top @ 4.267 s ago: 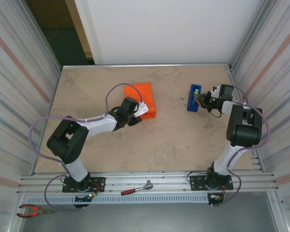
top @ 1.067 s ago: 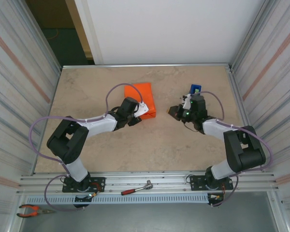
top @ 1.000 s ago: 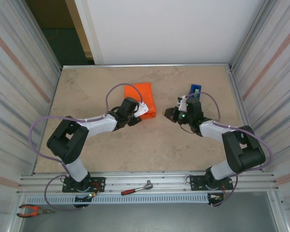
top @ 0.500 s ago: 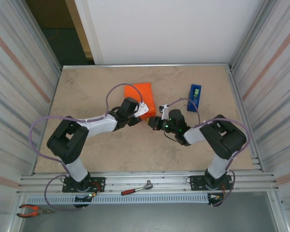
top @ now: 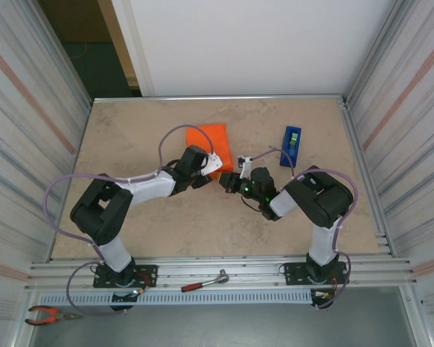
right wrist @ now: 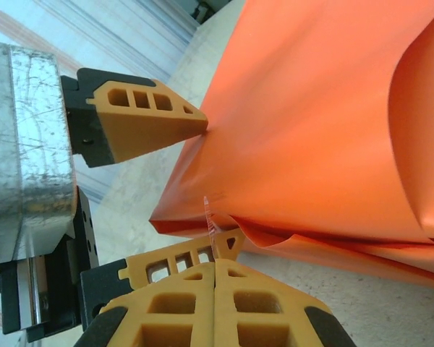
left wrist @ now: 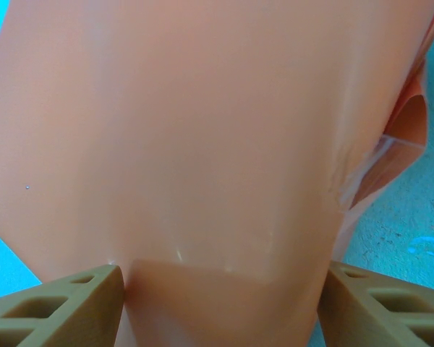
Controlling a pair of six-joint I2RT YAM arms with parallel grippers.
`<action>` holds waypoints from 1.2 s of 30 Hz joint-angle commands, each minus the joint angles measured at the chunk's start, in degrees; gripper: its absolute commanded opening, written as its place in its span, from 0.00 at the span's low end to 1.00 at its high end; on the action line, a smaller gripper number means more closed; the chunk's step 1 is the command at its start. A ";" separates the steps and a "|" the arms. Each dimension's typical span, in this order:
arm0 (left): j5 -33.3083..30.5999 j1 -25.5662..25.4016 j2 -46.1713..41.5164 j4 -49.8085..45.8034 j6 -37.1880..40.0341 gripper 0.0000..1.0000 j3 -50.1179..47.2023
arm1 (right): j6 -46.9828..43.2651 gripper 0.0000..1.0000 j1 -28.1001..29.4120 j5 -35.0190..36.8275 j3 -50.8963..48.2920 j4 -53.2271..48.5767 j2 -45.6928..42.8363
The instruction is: Wrap the gift box in paper
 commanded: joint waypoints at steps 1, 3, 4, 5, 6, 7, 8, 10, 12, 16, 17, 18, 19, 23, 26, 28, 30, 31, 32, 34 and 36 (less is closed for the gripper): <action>0.33 -0.56 1.65 -4.07 0.32 0.69 0.05 | 0.63 0.00 0.14 1.31 0.96 3.17 1.41; 0.33 -0.51 1.69 -4.17 0.32 0.69 0.10 | 0.71 0.00 0.13 1.46 1.26 3.21 1.95; 0.32 -0.50 1.69 -4.17 0.36 0.69 0.06 | 0.74 0.00 0.14 1.52 1.38 3.28 2.18; 0.30 -0.50 1.61 -4.15 0.45 0.69 0.01 | 0.81 0.00 0.11 1.57 1.50 3.55 2.48; 0.25 -0.54 1.65 -4.14 0.41 0.69 -0.03 | 0.98 0.00 0.08 1.83 1.60 3.86 2.91; 0.23 -0.52 1.62 -4.16 0.42 0.69 0.00 | 1.27 0.00 -0.01 1.93 1.61 4.36 3.30; 0.21 -0.56 1.69 -4.17 0.42 0.69 -0.04 | 1.57 0.00 -0.07 1.93 1.85 4.94 3.68; 0.16 -0.50 1.66 -4.17 0.54 0.69 0.00 | 2.18 0.00 -0.38 2.04 2.17 6.13 4.64; 0.12 -0.52 1.67 -4.15 0.56 0.69 -0.12 | 3.06 0.00 -0.80 1.87 2.60 7.22 5.61; 0.05 -0.50 1.85 -4.25 0.63 0.69 -0.06 | 4.43 0.00 -1.49 1.49 3.36 8.94 7.35; -0.01 -0.57 1.85 -4.22 0.65 0.69 0.01 | 4.77 0.00 -1.65 1.53 3.45 9.23 7.80; -0.03 -0.60 1.86 -4.26 0.65 0.69 0.01 | 5.05 0.00 -1.80 1.41 3.54 9.91 8.14; -0.05 -0.59 1.87 -4.26 0.70 0.69 0.00 | 5.32 0.00 -1.94 1.18 3.54 10.23 8.34; -0.09 -0.67 1.96 -4.24 0.73 0.69 -0.05 | 6.09 0.00 -2.29 0.66 3.97 10.78 9.00; -0.23 -0.76 2.02 -4.13 0.81 0.69 0.00 | 6.28 0.00 -2.34 0.13 4.22 10.73 9.00; -0.23 -0.76 1.98 -4.17 0.87 0.69 0.00 | 6.28 0.03 -2.34 -0.01 4.16 10.68 8.65; -0.22 -0.81 1.99 -4.17 0.91 0.69 -0.02 | 6.29 0.06 -2.25 0.04 3.90 10.55 8.27; -0.23 -0.83 1.96 -4.09 0.90 0.69 -0.07 | 6.32 0.08 -2.26 0.04 3.85 10.24 8.05; -0.23 -0.93 2.00 -4.15 0.92 0.69 -0.09 | 6.20 0.11 -2.31 0.08 3.75 9.89 7.84; -0.25 -0.90 1.99 -4.17 0.98 0.69 -0.08 | 6.10 0.14 -2.17 0.18 3.63 9.52 7.51; -0.30 -0.85 1.99 -4.14 0.97 0.69 -0.11 | 6.11 0.15 -2.23 0.25 3.38 9.30 7.31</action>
